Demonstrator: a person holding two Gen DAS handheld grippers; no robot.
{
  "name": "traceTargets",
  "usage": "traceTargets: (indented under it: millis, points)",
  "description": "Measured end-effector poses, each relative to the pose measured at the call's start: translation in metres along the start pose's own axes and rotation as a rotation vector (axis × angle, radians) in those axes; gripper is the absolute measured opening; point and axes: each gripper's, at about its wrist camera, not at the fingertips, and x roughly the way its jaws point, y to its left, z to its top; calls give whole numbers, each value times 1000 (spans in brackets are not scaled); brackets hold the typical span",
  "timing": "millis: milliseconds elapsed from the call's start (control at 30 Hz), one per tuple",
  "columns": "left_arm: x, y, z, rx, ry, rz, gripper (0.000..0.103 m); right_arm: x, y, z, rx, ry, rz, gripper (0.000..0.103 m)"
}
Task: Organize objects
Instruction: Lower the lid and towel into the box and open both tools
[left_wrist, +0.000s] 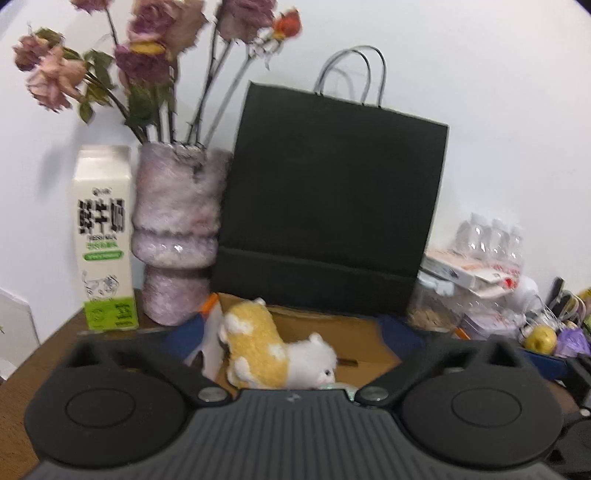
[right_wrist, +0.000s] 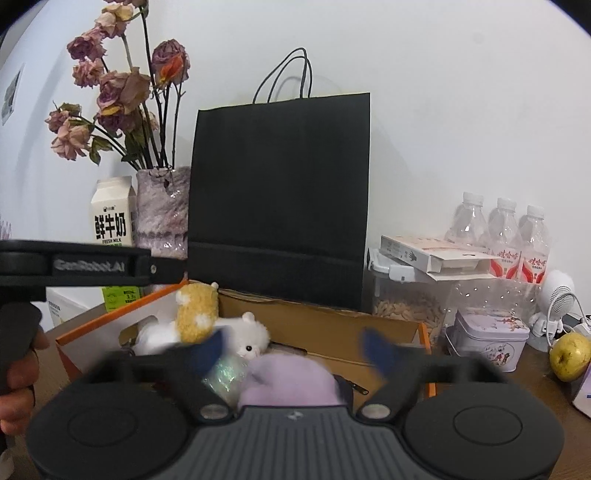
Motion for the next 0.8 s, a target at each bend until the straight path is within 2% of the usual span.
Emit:
traceTargets:
  millis: [100, 800]
  points:
    - [-1, 2, 1, 1, -7, 26, 103, -1, 1, 1, -2, 1, -11, 103]
    - [-7, 11, -1, 5, -18, 36, 103, -5, -4, 2, 47, 45, 11, 103]
